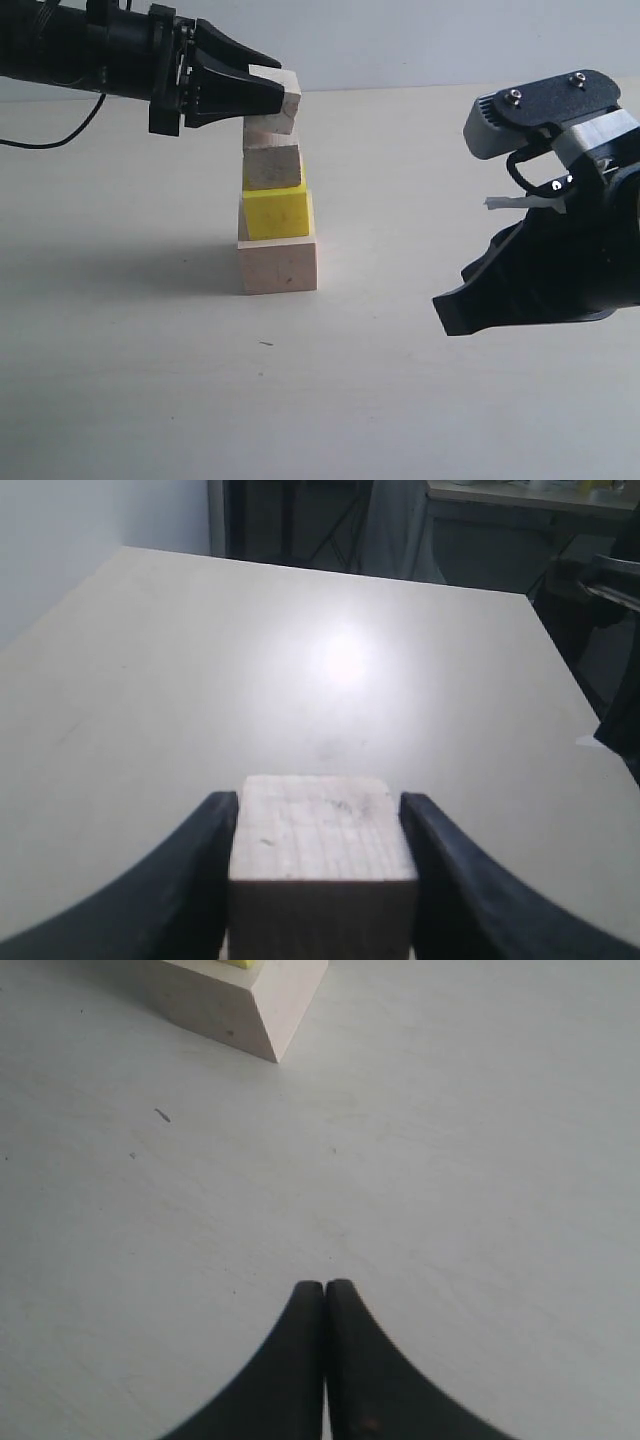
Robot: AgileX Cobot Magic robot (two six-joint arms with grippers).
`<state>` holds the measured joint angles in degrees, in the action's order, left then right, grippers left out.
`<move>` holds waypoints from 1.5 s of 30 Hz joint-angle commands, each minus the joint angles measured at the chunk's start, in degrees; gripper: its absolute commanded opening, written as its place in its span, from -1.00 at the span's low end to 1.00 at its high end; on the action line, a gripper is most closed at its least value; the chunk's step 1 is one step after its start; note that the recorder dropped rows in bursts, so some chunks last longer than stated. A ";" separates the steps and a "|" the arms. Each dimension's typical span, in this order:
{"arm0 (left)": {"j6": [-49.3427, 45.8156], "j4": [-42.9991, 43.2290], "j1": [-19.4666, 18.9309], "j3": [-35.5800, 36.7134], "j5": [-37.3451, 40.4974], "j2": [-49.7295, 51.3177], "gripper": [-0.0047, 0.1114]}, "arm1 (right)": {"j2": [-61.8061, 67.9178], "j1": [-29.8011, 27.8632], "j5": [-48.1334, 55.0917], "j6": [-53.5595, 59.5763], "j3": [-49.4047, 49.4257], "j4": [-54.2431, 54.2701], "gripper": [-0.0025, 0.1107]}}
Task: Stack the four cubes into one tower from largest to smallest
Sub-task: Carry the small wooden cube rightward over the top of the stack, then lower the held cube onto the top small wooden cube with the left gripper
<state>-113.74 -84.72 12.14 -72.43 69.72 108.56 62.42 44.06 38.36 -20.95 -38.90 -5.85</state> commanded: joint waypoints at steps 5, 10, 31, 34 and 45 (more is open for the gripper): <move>-1.65 -2.40 0.12 0.26 0.24 0.01 -0.92 | -0.45 -0.04 -0.49 0.38 0.25 -0.26 -0.96; -2.57 -2.87 0.12 0.26 0.24 0.01 -0.92 | -0.45 -0.04 -0.49 0.38 0.25 -0.26 -0.96; -4.54 -2.88 0.12 0.26 0.24 0.11 -0.92 | -0.45 -0.04 -0.49 0.38 0.25 -0.14 -0.96; -4.54 -3.20 0.12 0.26 0.24 0.10 -0.92 | -0.45 -0.04 -0.49 0.38 0.25 -0.14 -0.96; -4.67 -4.08 0.12 0.26 0.24 0.10 -0.92 | -0.45 -0.04 -0.49 0.28 0.25 -0.14 -0.96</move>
<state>-118.22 -87.66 12.14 -72.43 69.72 108.82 62.42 44.06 38.36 -20.95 -38.90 -5.85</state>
